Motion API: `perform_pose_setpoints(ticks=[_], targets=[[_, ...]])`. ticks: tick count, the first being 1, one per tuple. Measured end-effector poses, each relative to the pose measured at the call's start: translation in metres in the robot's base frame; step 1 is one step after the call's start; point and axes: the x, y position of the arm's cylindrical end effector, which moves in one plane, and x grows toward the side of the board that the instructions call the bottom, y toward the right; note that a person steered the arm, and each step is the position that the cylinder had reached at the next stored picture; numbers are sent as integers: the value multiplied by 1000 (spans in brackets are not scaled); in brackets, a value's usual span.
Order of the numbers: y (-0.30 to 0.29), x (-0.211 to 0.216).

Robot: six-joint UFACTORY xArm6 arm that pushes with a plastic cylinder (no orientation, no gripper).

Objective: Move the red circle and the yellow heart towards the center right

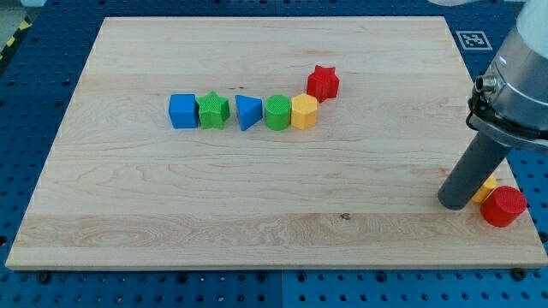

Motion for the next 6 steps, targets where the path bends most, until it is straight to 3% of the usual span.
perform_pose_setpoints(ticks=[1,2,4,5,6], targets=[[-13,36],[18,61],[106,43],[101,36],[60,36]])
